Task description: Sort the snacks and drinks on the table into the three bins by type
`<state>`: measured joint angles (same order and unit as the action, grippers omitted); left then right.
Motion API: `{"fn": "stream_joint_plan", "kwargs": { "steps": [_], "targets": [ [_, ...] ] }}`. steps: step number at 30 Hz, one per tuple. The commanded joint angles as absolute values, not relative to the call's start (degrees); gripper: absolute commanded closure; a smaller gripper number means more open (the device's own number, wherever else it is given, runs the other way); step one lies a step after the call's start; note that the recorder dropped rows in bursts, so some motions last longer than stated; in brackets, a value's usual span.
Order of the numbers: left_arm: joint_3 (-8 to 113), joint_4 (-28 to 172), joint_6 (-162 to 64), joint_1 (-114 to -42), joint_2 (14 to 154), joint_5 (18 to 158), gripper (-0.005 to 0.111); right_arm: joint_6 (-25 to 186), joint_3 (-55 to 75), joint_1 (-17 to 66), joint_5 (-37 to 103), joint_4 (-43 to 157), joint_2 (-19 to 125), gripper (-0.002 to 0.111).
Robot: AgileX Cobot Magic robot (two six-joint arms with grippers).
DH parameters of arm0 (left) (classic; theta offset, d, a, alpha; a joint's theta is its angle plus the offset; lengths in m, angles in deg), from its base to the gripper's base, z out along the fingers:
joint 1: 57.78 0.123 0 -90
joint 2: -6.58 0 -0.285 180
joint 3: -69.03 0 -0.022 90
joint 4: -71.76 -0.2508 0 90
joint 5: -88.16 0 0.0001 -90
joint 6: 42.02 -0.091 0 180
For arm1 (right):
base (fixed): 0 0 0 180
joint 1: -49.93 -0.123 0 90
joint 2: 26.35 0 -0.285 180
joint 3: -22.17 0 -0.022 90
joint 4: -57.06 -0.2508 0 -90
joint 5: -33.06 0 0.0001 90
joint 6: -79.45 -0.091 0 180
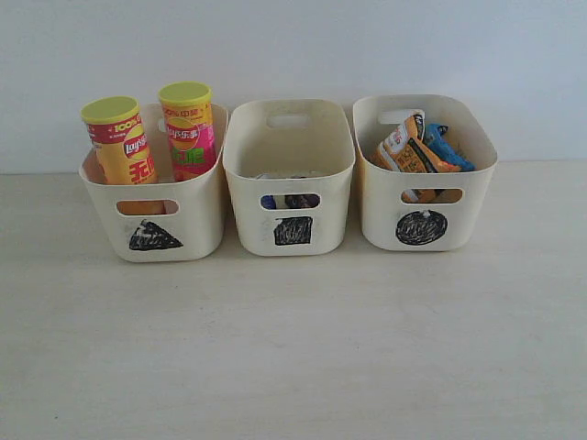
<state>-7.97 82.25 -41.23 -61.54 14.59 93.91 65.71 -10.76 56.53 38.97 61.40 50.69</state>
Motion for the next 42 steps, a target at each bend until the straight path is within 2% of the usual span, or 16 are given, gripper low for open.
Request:
{"fn": "stream_joint_plan", "kwargs": {
  "steps": [1, 7, 12, 23, 34, 37, 42],
  "targets": [
    [-8.2, 82.4, -41.6, -61.8, 14.4, 93.9, 0.103, 62.9, -21.6, 56.5, 47.8, 61.6, 43.0, 0.108],
    [-8.2, 82.4, -41.6, -61.8, 14.4, 93.9, 0.103, 59.4, -34.9, 51.3, 62.6, 61.6, 33.3, 0.108],
    [-8.2, 82.4, -41.6, -61.8, 14.4, 94.0, 0.103, 59.7, -41.8, 48.0, 62.0, 61.6, 26.3, 0.108],
    [-8.2, 82.4, -41.6, -61.8, 14.4, 94.2, 0.103, 59.4, -55.1, 48.0, 61.7, 61.7, 8.1, 0.108],
    [-8.2, 82.4, -41.6, -61.8, 14.4, 94.2, 0.103, 62.1, -55.1, 48.0, 31.3, 62.5, -13.4, 0.108],
    [-8.2, 82.4, -41.6, -61.8, 14.4, 94.2, 0.103, 63.1, -55.1, 48.0, 27.3, 62.5, -18.6, 0.108],
    [-8.2, 82.4, -41.6, -61.8, 14.4, 94.4, 0.103, 65.2, -55.1, 48.1, 26.8, 62.5, -18.6, 0.108]
  ]
}}
